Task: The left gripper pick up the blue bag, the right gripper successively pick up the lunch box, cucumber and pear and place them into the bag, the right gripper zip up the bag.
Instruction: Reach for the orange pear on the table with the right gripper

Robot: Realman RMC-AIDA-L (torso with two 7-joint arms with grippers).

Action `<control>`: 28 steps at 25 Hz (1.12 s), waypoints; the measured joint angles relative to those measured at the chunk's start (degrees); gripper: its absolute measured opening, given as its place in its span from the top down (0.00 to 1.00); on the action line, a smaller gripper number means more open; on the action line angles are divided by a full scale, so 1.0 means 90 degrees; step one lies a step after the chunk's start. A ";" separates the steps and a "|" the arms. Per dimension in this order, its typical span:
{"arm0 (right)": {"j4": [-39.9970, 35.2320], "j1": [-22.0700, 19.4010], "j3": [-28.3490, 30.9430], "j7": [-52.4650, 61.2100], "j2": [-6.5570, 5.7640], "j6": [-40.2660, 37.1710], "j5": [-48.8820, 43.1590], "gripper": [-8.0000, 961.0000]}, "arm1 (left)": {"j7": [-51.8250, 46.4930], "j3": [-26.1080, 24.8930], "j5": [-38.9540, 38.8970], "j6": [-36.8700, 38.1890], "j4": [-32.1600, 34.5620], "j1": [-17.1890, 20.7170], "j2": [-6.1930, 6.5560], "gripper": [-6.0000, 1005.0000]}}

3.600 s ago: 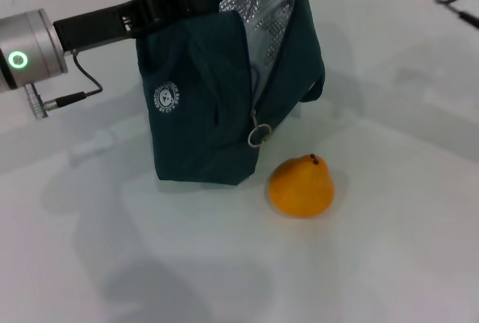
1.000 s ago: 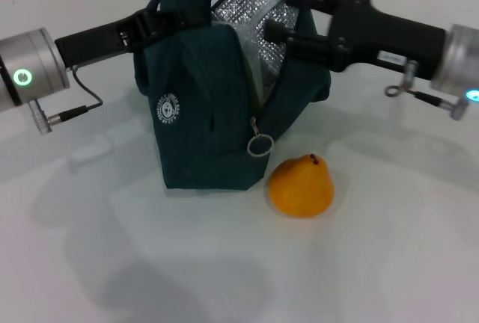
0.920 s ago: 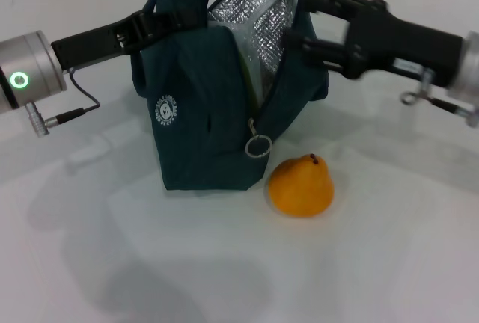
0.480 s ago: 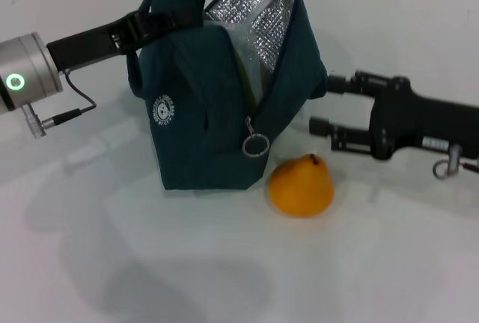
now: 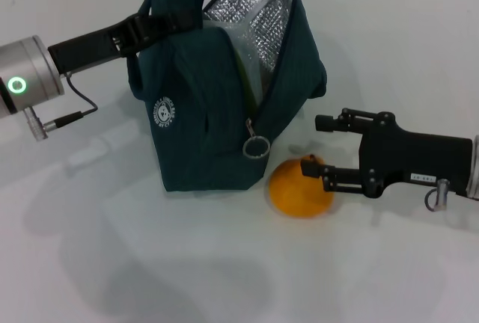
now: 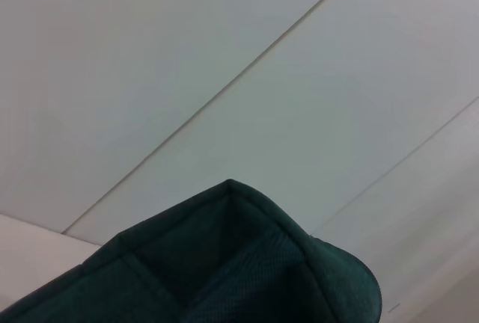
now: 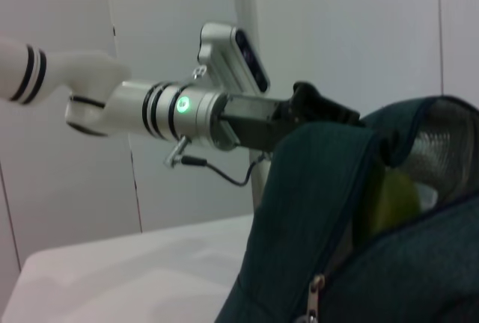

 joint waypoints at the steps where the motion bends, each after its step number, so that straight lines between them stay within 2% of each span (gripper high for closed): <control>1: 0.0000 0.0000 -0.0020 -0.0013 0.0004 0.0030 -0.0009 0.24 | 0.0036 -0.0017 0.0000 -0.0001 -0.0037 -0.0008 0.0000 0.94; 14: -0.0009 -0.0005 -0.0299 -0.0208 0.0056 0.0399 -0.0018 0.24 | 0.0177 -0.0031 -0.0115 0.0005 -0.0160 0.0010 0.0011 0.94; 19: -0.0035 0.0003 -0.0467 -0.0268 0.0057 0.0476 -0.0002 0.36 | 0.0240 -0.0031 -0.0123 0.0005 -0.0205 0.0006 0.0010 0.94; 25: -0.0087 0.0022 -0.0500 -0.0303 0.0066 0.0528 0.0007 0.60 | 0.0243 -0.0031 -0.0126 0.0005 -0.0204 0.0013 0.0010 0.94; 28: -0.0100 0.0024 -0.0502 -0.0308 0.0067 0.0541 0.0010 0.60 | 0.0243 -0.0031 -0.0126 0.0004 -0.0204 0.0013 0.0010 0.94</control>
